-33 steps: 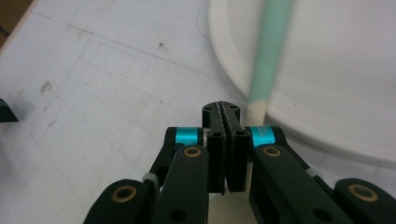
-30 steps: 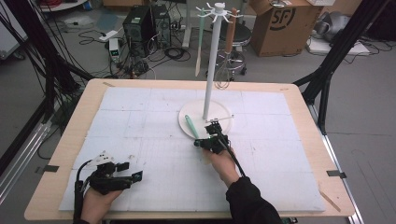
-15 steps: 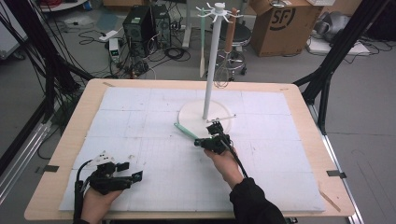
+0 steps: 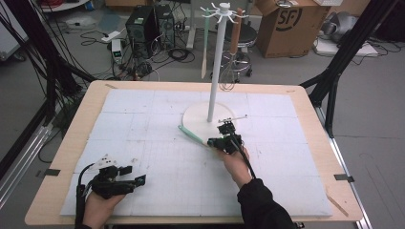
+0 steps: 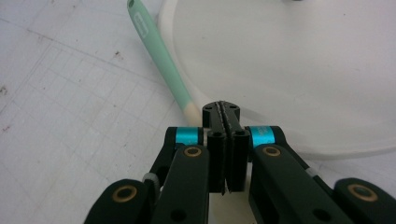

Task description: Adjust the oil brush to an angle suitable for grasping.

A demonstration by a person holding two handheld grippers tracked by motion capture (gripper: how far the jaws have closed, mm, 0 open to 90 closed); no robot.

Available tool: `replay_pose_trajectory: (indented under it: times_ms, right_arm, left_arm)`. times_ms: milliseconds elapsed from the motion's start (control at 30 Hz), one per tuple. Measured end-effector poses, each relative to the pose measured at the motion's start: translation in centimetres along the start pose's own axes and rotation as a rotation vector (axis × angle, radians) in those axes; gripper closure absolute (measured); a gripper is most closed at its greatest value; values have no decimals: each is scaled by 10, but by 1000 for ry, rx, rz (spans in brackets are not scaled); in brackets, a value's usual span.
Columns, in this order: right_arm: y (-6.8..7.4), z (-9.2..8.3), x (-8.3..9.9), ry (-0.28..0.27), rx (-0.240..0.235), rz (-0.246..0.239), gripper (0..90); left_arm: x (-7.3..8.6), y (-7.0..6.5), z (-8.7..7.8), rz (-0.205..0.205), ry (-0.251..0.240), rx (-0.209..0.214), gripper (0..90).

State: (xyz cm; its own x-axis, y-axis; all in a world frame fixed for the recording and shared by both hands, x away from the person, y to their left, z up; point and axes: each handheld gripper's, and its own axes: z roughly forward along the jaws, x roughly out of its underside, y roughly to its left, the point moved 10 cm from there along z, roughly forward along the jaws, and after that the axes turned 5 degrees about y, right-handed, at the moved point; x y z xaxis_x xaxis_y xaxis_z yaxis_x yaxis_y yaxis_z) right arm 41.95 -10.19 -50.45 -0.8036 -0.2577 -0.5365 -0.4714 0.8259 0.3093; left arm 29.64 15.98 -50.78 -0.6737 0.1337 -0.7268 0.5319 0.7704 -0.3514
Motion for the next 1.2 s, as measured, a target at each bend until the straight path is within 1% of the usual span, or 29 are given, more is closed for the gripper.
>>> replay_pose_trajectory:
  times_ms: [133,267,333,367,400,433,500,567,600,633,700,733,867,1033,1200]
  right_arm:
    - [1,0,1,-1,14,-8,893]
    - [3,3,5,13,35,-38,893]
    - [6,6,9,36,37,-51,893]
    - [7,6,10,29,44,-58,893]
    - [8,6,10,30,46,-60,893]
    - [8,6,10,30,37,-59,893]
    - [6,5,11,31,37,-62,893]
    - [0,6,10,31,48,-57,894]
    - [-3,5,10,26,19,-32,895]
    - [-4,4,10,24,16,-23,895]
    - [-3,5,15,44,27,-44,894]
    - [-2,5,16,35,27,-51,894]
    - [1,3,21,19,16,-41,894]
    - [7,-1,30,32,8,-68,894]
    - [12,-5,38,50,-9,-65,894]
  left_arm:
    - [0,0,0,1,-1,1,224]
    - [0,0,0,2,-2,2,224]
    - [0,0,0,2,-1,1,224]
    - [0,0,0,2,-2,1,224]
    - [0,-1,0,1,-2,1,224]
    - [0,-1,0,1,-1,1,224]
    - [0,-1,0,1,-2,1,224]
    - [0,-1,0,1,-2,0,224]
    - [0,-1,0,1,-1,0,224]
    - [0,-1,0,1,-1,0,224]
    - [0,0,0,3,1,1,224]
    - [0,0,0,2,2,-1,224]
    - [0,0,1,2,0,-4,224]
    - [0,0,1,2,-1,-6,224]
    - [0,0,1,2,0,-6,224]
